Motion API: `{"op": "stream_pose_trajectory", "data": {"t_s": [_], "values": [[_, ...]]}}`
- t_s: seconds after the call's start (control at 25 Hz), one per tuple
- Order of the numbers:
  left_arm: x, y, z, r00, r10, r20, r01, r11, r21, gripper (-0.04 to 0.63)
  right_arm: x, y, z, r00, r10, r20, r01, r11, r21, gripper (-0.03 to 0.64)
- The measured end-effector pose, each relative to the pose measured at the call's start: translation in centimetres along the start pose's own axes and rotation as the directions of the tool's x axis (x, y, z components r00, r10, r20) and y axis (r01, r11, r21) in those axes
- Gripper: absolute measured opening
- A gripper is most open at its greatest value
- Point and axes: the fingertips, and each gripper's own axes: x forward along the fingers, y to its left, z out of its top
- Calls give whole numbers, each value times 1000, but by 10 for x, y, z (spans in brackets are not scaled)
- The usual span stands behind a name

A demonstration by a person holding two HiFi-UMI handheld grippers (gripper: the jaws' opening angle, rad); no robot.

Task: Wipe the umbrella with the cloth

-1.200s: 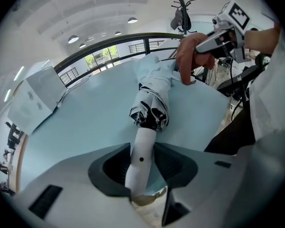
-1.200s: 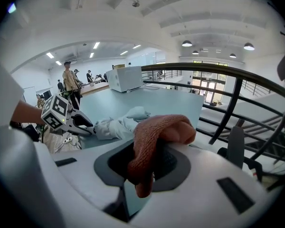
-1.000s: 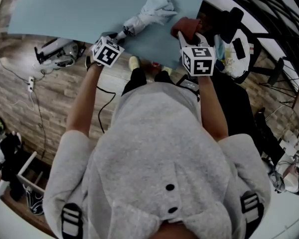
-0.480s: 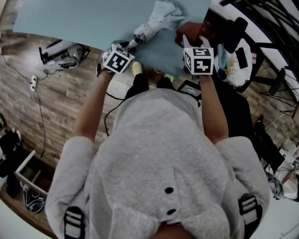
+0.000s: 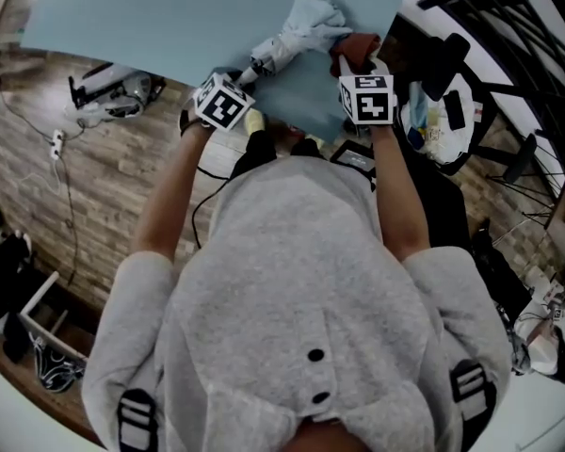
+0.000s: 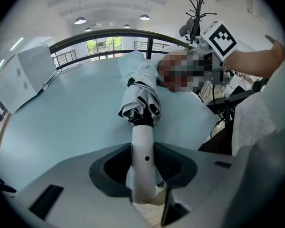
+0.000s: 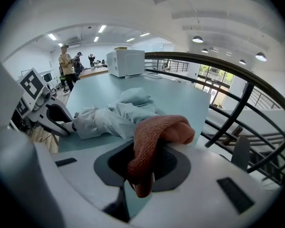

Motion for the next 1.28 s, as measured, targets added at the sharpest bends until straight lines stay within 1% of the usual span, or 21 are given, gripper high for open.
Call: {"op": "stream_pose_trajectory", "data": {"t_s": [0.2, 0.44, 0.88, 1.28], "values": [[1, -1, 0, 1000, -9, -10, 9, 1000, -5, 152, 8, 6, 3, 1000, 13, -12, -12, 1000, 1, 81], [2, 0, -4, 1000, -21, -20, 21, 999, -25, 152, 21, 22, 7, 999, 48, -20, -49, 999, -16, 81], [4, 0, -2, 1000, -17, -16, 17, 1000, -7, 152, 28, 35, 6, 997, 74, -36, -76, 996, -44, 81], [3, -1, -3, 1000, -8, -19, 8, 1000, -1, 152, 25, 57, 0, 992, 106, -63, -112, 990, -86, 81]]}}
